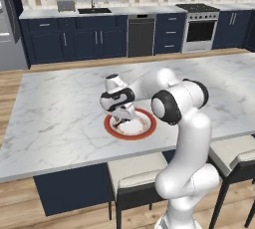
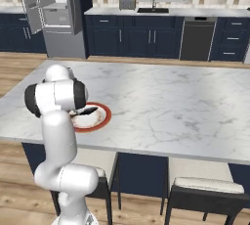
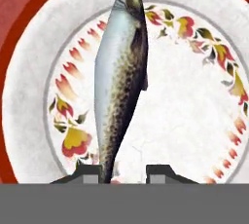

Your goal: Take the cheese, fish, and broccoli from the fridge and place them on the plate on the dining counter to create an appetizer plate.

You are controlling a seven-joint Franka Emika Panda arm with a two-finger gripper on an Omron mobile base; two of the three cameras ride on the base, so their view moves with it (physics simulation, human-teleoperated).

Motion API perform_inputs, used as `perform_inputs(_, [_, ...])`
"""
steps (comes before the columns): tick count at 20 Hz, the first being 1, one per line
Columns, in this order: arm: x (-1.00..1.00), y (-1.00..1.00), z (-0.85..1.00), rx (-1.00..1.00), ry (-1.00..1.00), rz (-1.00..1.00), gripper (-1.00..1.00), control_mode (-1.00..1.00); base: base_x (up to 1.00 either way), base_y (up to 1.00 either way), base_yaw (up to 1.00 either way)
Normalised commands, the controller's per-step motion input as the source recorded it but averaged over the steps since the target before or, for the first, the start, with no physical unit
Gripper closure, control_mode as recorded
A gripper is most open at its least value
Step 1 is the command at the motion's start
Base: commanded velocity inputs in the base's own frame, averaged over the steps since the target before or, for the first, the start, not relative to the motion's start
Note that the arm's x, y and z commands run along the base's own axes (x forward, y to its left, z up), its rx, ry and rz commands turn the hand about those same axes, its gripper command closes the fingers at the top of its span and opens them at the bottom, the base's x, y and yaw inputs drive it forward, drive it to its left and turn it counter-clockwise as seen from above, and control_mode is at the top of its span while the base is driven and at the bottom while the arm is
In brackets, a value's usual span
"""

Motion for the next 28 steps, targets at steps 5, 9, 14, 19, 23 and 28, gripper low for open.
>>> perform_inputs(5, [-1.0,-0.44,0.34,0.02,-0.02,-0.14,-1.0,-1.0,0.0,0.0,0.0])
perform_inputs(9, [-1.0,-0.36,0.96,0.01,-0.13,-0.04,-1.0,-1.0,0.0,0.0,0.0])
perform_inputs(14, [-1.0,-0.28,1.0,0.0,-0.32,0.06,-1.0,-1.0,0.0,0.0,0.0])
perform_inputs(19, [-1.0,-0.43,1.0,0.0,-0.38,0.28,-1.0,-1.0,0.0,0.0,0.0])
perform_inputs(23, [-1.0,-0.48,1.0,0.0,-0.3,0.3,-1.0,-1.0,0.0,0.0,0.0])
perform_inputs(28, [-0.99,-0.22,1.0,0.0,-0.03,0.24,-1.0,-1.0,0.0,0.0,0.0])
